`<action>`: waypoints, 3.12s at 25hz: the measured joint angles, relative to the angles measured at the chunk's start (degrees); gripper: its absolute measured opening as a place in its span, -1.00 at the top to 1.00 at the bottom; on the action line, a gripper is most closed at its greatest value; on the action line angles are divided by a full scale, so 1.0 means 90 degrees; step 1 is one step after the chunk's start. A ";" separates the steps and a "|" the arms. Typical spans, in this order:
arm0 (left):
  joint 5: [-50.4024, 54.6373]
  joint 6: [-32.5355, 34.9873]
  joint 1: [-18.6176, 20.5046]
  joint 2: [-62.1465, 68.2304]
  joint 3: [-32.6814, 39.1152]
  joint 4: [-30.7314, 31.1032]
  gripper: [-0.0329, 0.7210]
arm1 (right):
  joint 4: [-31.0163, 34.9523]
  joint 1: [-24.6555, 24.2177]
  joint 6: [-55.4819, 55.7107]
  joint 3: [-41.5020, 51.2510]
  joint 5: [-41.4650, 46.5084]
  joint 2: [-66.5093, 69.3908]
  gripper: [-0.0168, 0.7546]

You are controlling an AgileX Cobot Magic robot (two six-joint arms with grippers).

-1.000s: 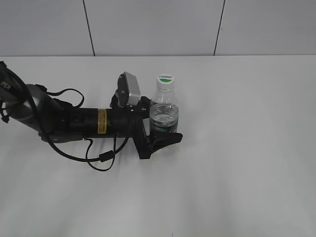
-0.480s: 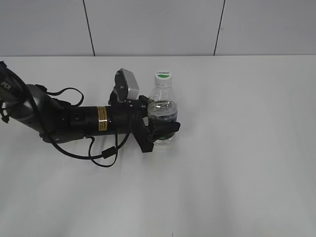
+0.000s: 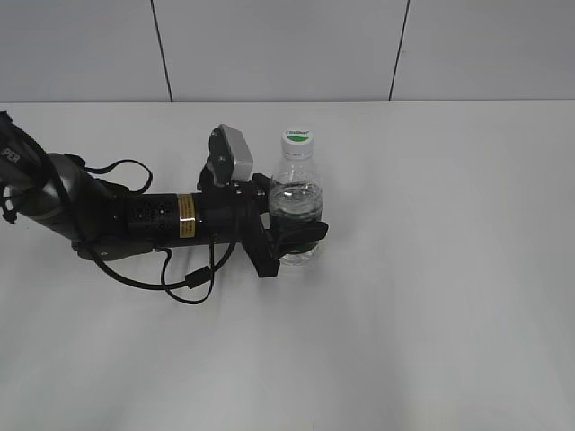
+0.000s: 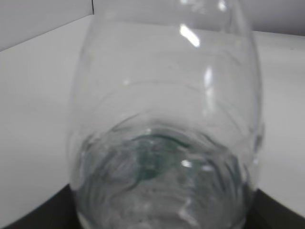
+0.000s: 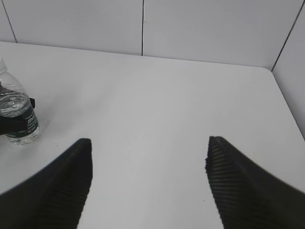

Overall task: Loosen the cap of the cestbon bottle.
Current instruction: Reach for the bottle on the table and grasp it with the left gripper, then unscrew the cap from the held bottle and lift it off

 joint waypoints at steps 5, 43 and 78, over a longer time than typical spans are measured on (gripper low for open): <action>-0.0013 0.0000 0.0000 0.0000 0.0000 0.0000 -0.17 | 0.0000 0.0000 0.0000 0.0000 -0.0918 0.1209 -0.52; -0.0290 0.0013 0.0000 0.0061 0.0000 0.0426 -0.17 | 0.0886 0.1553 -0.1676 -0.5409 0.2473 0.8724 -0.05; -0.0154 -0.0033 -0.0008 0.0045 -0.0012 0.0409 -0.17 | 0.1332 0.2866 -0.1144 -0.8125 0.3073 1.1192 -0.05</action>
